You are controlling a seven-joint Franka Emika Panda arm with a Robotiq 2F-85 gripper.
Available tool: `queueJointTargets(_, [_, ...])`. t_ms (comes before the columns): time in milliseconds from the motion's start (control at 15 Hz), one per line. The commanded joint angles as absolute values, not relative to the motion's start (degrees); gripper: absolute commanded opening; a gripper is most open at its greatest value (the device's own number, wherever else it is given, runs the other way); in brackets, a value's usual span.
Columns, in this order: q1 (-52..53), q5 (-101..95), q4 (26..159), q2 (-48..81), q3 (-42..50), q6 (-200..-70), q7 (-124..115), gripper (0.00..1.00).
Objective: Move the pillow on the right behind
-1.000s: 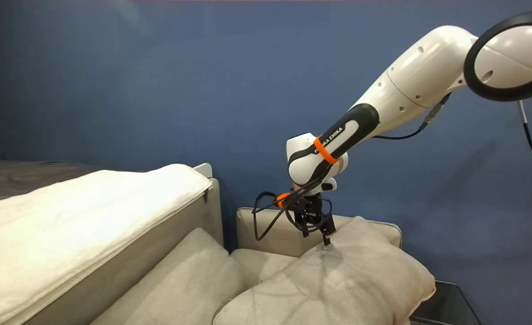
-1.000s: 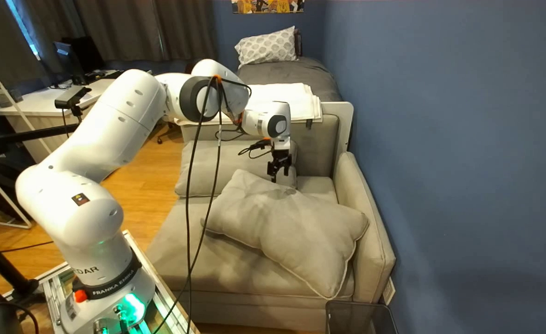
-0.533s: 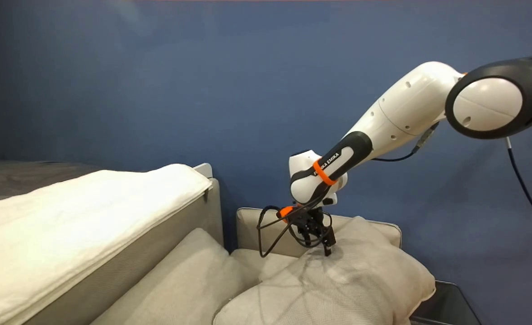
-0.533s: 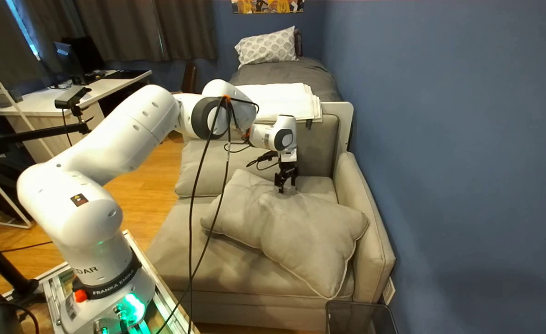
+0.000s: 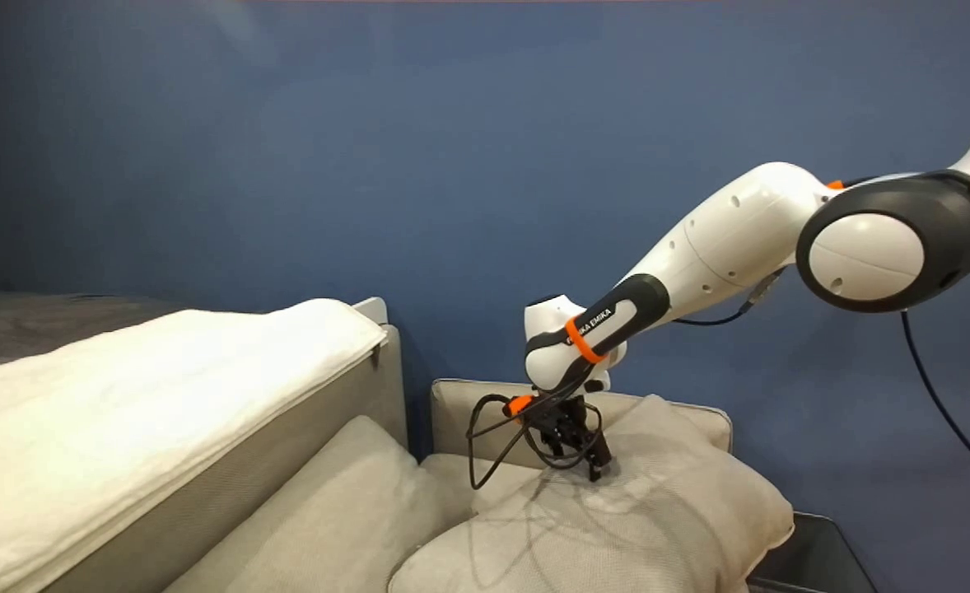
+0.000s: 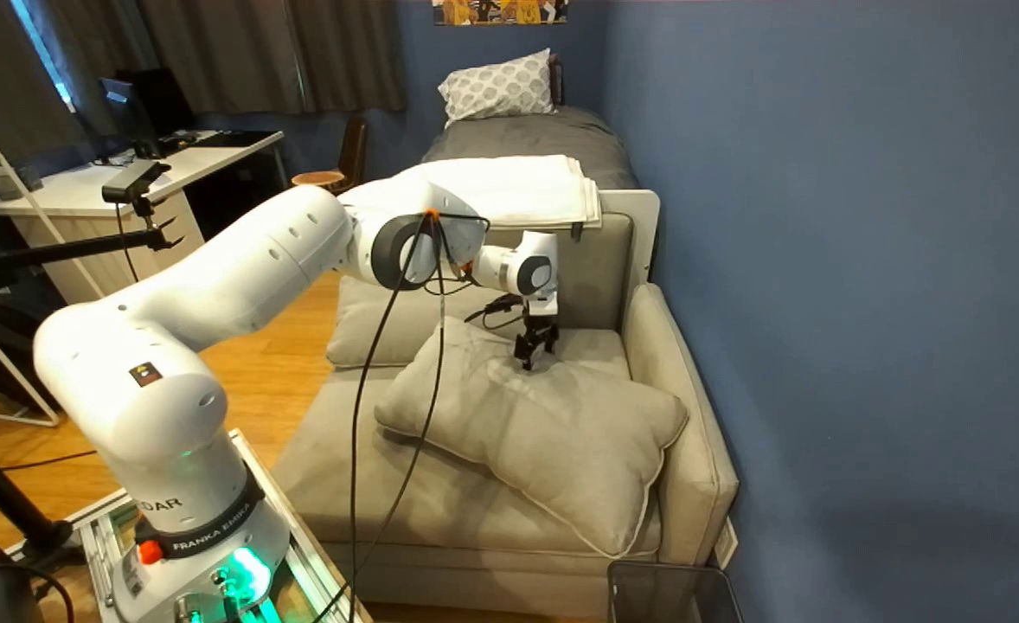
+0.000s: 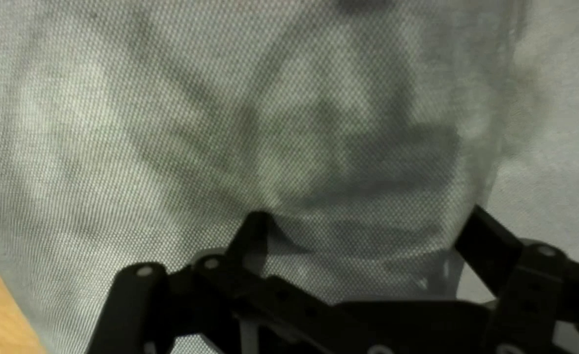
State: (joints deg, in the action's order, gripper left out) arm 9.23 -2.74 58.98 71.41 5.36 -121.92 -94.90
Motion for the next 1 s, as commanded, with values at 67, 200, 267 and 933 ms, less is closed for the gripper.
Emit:
queueJointTargets(67, [6.84,0.91,50.42,76.31,3.23,-111.66,-92.77,0.98])
queueJointTargets(200, [6.5,1.34,48.41,77.3,3.19,-109.06,-92.89,0.73])
queueJointTargets(267, [6.39,1.52,47.43,77.72,3.22,-108.0,-93.18,0.69])
queueJointTargets(933, [6.2,1.43,38.81,81.36,3.8,-105.4,-95.7,0.02])
